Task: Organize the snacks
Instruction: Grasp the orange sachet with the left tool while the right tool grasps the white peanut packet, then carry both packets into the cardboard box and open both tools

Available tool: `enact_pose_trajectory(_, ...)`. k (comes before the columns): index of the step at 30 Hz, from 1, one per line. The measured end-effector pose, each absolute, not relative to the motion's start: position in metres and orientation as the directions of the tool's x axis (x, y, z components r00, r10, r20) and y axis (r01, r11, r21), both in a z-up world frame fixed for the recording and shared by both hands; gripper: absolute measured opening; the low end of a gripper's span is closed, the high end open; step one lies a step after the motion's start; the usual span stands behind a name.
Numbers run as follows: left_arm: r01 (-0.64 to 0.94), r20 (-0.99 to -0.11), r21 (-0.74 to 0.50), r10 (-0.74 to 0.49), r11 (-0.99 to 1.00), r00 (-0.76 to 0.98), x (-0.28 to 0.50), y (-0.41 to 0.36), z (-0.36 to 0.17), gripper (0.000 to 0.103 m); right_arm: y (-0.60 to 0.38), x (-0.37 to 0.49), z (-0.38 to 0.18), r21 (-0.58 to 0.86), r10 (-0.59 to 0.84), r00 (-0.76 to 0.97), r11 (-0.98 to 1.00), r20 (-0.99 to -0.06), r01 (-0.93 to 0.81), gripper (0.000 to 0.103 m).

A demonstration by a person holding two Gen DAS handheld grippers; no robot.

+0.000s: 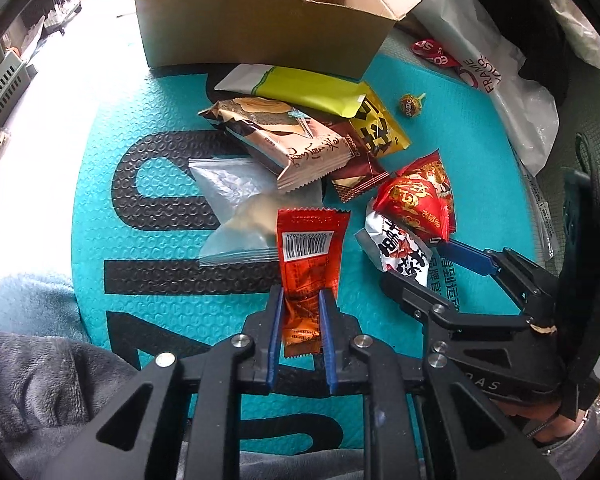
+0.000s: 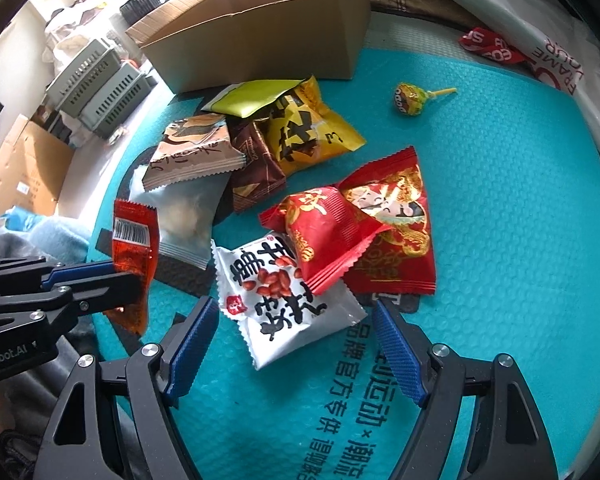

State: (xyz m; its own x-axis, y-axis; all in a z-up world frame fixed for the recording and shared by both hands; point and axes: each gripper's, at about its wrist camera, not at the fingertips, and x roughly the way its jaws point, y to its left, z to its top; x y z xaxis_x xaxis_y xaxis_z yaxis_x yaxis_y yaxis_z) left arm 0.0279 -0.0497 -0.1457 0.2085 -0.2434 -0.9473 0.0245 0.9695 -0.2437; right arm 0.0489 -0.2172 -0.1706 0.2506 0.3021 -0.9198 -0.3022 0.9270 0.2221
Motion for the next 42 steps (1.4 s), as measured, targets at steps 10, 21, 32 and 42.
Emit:
enact_pose_trajectory(10, -0.002, -0.939, -0.25, -0.242, 0.968, 0.243, 0.024, -0.042, -0.137, 0.017, -0.198, 0.051, -0.177, 0.209, 0.295, 0.233, 0.919, -0.927, -0.333, 0.064)
enact_pose_trajectory(21, -0.017, -0.925, -0.262, -0.246, 0.965, 0.288, 0.014, -0.033, -0.128, 0.017, -0.2, 0.041, -0.167, 0.264, 0.35, 0.234, 0.906, -0.907, -0.332, 0.025)
enact_pose_trajectory(32, -0.023, -0.909, -0.281, -0.258, 0.96, 0.329, 0.006, -0.023, -0.107, 0.017, -0.196, 0.016, -0.132, 0.308, 0.398, 0.248, 0.891, -0.883, -0.334, 0.025)
enact_pose_trajectory(42, -0.024, -0.875, -0.285, -0.25, 0.958, 0.415, 0.021, -0.007, -0.058, 0.017, -0.179, 0.027, -0.076, 0.304, 0.432, 0.321, 0.874, -0.843, -0.378, 0.025)
